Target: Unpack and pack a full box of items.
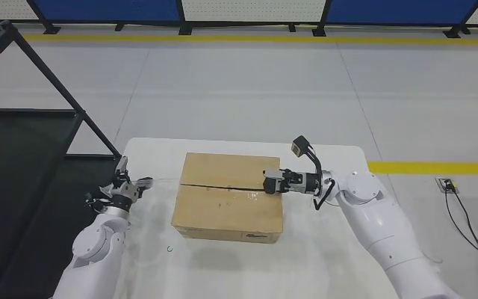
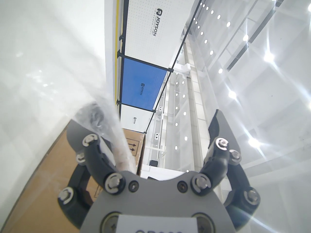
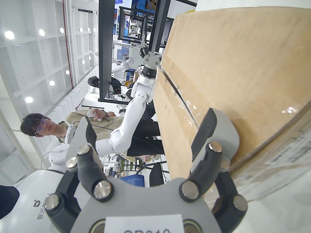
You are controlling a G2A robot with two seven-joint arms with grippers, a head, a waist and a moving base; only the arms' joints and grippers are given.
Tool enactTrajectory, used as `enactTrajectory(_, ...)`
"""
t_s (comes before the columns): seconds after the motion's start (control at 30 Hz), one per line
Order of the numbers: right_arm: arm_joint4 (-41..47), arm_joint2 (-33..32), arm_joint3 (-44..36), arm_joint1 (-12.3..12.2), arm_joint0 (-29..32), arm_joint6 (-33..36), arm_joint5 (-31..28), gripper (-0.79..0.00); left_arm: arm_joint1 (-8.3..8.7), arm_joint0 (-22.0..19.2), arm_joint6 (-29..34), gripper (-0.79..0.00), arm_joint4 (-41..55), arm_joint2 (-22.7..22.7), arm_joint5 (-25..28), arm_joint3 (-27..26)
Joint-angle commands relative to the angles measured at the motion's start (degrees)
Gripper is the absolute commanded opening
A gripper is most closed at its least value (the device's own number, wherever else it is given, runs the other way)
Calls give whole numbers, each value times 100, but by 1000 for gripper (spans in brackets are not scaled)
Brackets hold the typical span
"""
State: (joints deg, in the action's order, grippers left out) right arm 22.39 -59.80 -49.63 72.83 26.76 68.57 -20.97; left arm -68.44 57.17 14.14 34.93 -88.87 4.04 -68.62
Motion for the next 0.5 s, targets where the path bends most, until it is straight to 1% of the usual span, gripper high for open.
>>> enactTrajectory(0.0,-6,10,-8,2,-11,9,8,0,20,104,29,0,-202,-21,-21,-51)
enactTrajectory(0.1,-8,26,-18,7,-22,18,6,0,43,248,27,0,-407,-52,-161,-115)
enactTrajectory(0.23,-5,38,-20,11,-34,25,1,0,70,438,197,0,-620,-38,-426,-247)
enactTrajectory(0.4,-9,62,-33,17,-40,32,-1,0,90,538,343,0,-762,-10,-800,-310)
enactTrajectory(0.47,-7,66,-46,17,-36,38,-11,0,96,567,361,0,-814,-6,-870,-332)
